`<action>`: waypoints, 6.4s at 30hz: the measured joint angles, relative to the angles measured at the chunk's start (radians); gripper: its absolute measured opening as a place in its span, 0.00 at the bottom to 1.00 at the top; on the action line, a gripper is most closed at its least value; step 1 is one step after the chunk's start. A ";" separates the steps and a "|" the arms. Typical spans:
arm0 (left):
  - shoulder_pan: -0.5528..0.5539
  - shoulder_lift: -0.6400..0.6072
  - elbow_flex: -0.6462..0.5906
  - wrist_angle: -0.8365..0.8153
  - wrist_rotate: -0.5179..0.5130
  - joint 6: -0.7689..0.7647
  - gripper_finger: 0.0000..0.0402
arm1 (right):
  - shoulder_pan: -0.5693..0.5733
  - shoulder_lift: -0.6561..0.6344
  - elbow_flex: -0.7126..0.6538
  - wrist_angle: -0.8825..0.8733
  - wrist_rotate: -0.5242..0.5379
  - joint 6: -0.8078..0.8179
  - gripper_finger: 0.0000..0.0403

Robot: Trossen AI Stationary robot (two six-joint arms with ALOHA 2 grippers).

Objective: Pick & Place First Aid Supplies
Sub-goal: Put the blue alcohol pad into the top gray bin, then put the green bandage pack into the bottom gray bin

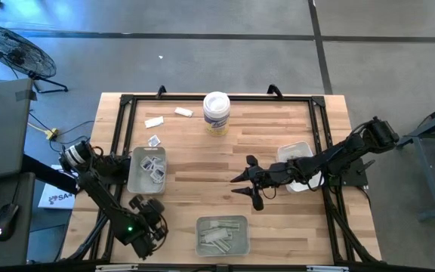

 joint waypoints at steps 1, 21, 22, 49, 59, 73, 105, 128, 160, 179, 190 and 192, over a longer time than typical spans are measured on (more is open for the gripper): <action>0.000 0.000 -0.003 -0.001 0.002 -0.012 0.09 | 0.000 0.000 0.000 0.000 0.000 0.000 0.38; 0.000 -0.006 -0.113 0.138 0.022 -0.060 0.03 | 0.000 0.000 0.000 0.000 0.000 0.000 0.38; 0.000 -0.006 -0.113 0.138 0.019 -0.061 0.02 | 0.000 0.000 0.000 0.000 0.000 0.000 0.38; 0.250 -0.290 0.096 -0.349 -0.254 0.305 0.00 | 0.000 0.000 0.000 -0.003 -0.005 0.054 0.38; 0.571 -0.299 -0.122 -0.318 0.004 0.284 0.00 | 0.029 0.000 0.000 -0.016 0.016 0.053 0.38; 0.778 -0.304 -0.235 -0.109 0.118 0.550 0.07 | 0.027 0.000 0.000 -0.050 0.042 -0.003 0.38; 1.178 -0.367 0.168 -0.257 -0.020 1.044 0.21 | -0.079 -0.214 0.000 -0.383 -0.034 -0.295 0.38; 1.618 -0.368 -0.402 0.704 -0.048 1.112 0.21 | -0.309 -0.212 0.000 -0.472 -0.263 -0.370 0.38; 1.681 -0.160 -0.393 0.742 -0.138 0.965 0.48 | -0.321 -0.211 0.000 -0.479 -0.279 -0.146 0.38; 1.675 -0.120 -0.390 0.782 -0.132 0.963 0.09 | -0.321 -0.211 0.000 -0.488 -0.278 -0.101 0.38; 1.657 -0.144 -0.395 0.774 -0.135 0.976 0.00 | -0.294 -0.211 0.000 -0.492 -0.277 -0.052 0.38; 1.640 -0.159 -0.398 0.776 -0.131 0.984 0.00 | -0.283 -0.211 0.000 -0.492 -0.277 -0.052 0.38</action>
